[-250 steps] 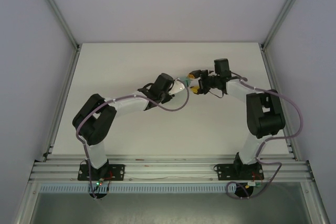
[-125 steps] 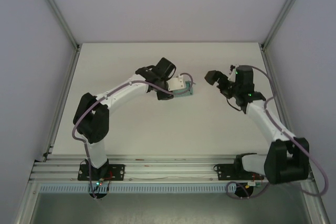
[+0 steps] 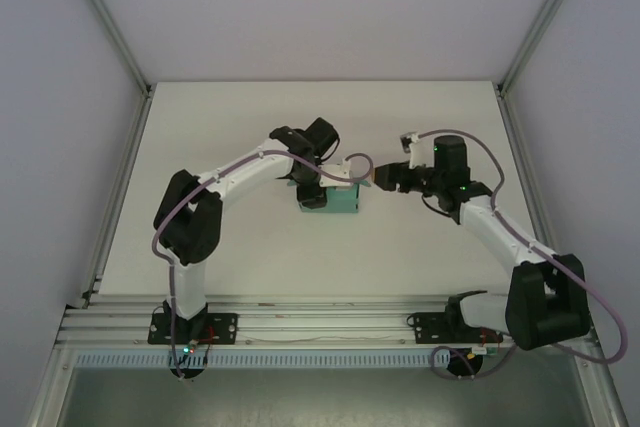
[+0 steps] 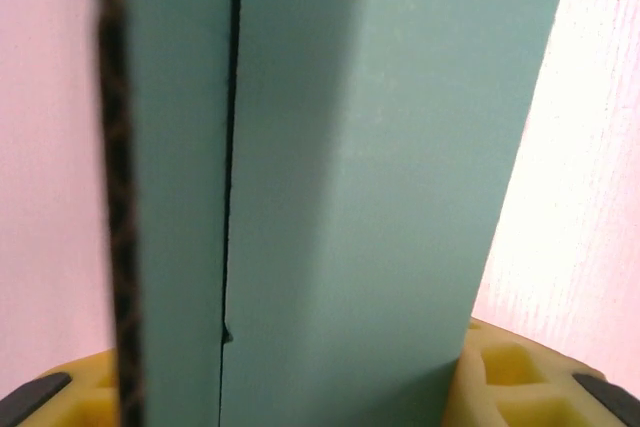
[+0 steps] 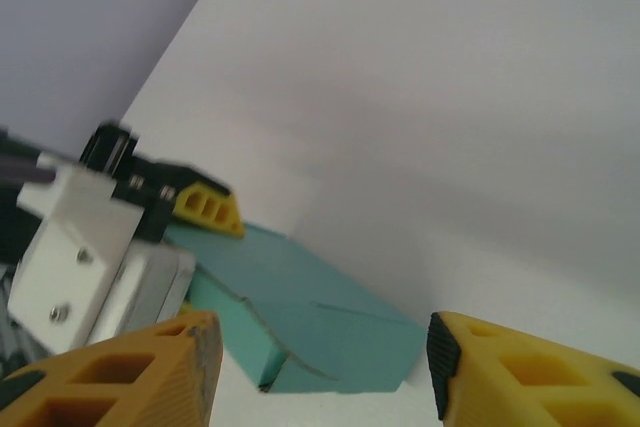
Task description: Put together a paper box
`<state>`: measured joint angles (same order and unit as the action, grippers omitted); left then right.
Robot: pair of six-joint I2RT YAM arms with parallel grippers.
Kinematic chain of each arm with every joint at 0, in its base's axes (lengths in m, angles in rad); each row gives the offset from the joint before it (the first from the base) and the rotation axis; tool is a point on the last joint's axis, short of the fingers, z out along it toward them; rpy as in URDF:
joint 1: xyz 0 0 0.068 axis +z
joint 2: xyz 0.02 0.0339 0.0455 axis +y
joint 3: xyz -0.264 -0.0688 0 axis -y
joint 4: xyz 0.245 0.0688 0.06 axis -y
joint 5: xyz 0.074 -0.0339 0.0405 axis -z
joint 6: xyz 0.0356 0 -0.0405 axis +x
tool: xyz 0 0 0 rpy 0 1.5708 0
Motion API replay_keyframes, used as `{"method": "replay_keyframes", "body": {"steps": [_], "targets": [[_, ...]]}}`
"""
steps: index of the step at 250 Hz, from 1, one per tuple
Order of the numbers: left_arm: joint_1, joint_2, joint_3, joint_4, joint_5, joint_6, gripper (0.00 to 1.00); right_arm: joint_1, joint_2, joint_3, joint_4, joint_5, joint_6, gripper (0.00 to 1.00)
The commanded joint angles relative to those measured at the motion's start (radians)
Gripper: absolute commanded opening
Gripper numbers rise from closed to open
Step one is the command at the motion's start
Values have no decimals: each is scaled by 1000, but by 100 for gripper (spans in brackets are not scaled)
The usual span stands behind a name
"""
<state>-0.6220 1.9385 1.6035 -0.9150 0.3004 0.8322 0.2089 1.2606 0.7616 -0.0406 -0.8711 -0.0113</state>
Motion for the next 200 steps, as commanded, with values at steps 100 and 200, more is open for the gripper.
{"method": "replay_keyframes", "body": {"steps": [100,200], "targets": [[-2,82,80,-95,85,17,47,61,106,101,-168,37,-262,40],[-3,85,89,-78,79,-19,47,71,143,137,-144,46,-226,14]]}}
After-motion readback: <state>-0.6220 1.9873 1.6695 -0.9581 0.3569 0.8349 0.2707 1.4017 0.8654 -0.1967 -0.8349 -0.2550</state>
